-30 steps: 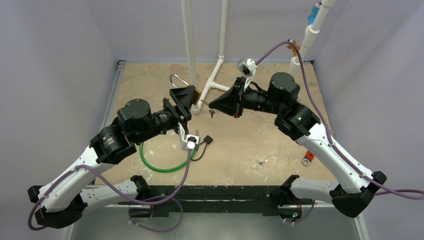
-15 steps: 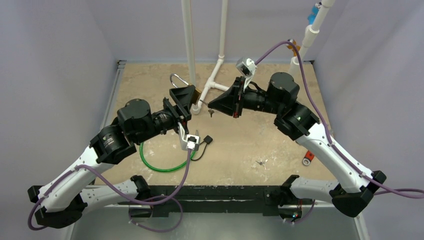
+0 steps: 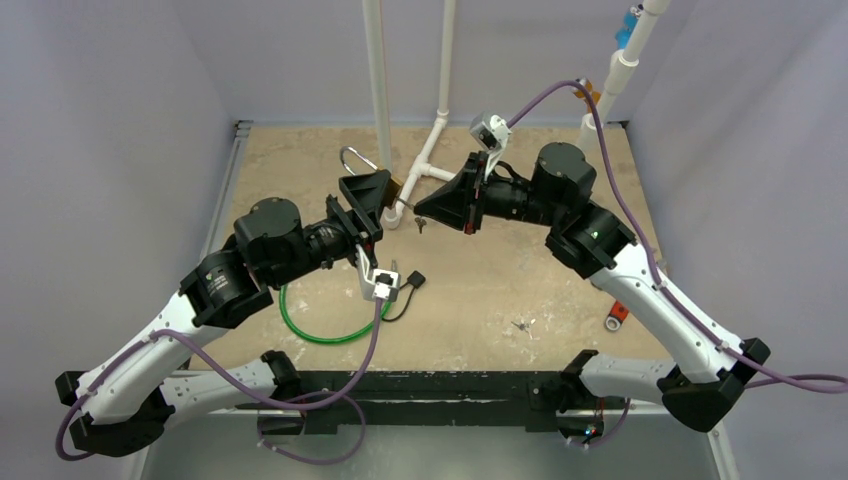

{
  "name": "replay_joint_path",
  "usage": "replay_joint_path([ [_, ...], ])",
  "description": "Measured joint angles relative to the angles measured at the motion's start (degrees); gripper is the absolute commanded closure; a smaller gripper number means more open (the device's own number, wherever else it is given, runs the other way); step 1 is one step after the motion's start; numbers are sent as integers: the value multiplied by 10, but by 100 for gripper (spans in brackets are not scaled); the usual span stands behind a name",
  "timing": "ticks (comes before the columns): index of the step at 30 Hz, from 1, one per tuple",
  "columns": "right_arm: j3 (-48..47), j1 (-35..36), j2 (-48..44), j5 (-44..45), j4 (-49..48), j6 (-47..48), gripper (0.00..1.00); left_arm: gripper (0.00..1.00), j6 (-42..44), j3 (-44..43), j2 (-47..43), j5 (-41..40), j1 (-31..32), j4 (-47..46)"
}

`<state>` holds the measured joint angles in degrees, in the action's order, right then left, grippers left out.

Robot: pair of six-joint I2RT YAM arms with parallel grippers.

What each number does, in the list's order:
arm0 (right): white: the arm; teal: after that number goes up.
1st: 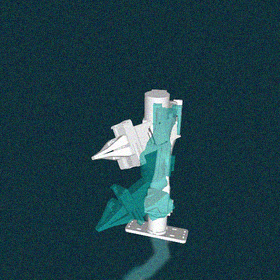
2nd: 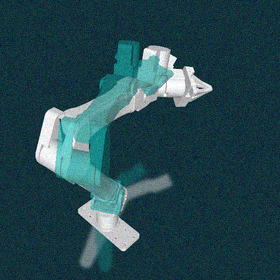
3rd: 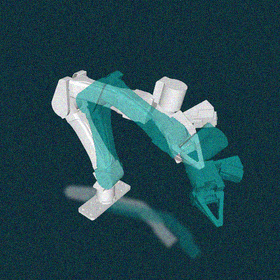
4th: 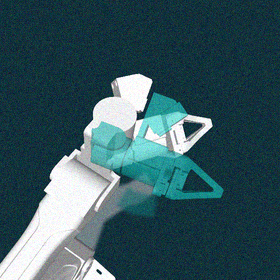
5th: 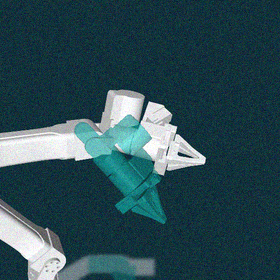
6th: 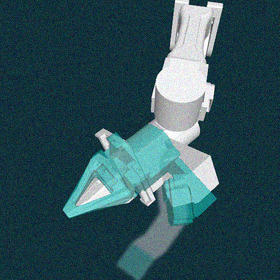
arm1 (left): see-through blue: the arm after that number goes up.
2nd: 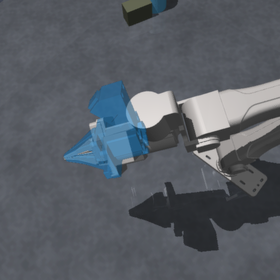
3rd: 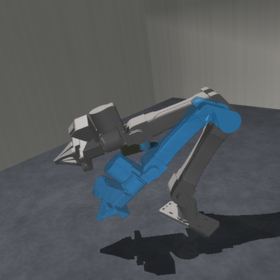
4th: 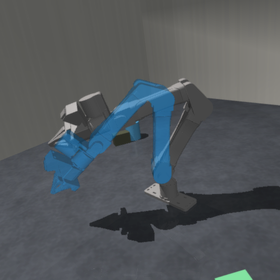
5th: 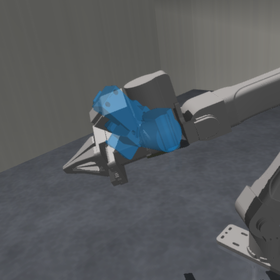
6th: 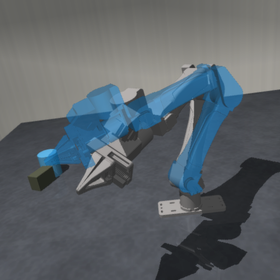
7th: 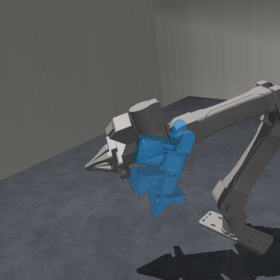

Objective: Unlock with the key
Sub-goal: Unlock the lock.

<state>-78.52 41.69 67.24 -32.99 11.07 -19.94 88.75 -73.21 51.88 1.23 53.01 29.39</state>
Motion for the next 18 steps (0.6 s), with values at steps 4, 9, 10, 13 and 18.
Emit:
replay_joint_path([
  [4,0,0,0,0,0,0,100,100,2,0,0,0,0,-2],
  [9,-2,0,3,0,-2,-3,100,100,4,0,0,0,0,-2],
  [10,-2,0,4,0,-4,-4,100,100,4,0,0,0,0,-2],
  [13,-3,0,6,0,-6,-6,100,100,4,0,0,-1,0,-2],
  [18,-3,0,7,0,-9,-7,100,100,4,4,-1,-4,0,-4],
])
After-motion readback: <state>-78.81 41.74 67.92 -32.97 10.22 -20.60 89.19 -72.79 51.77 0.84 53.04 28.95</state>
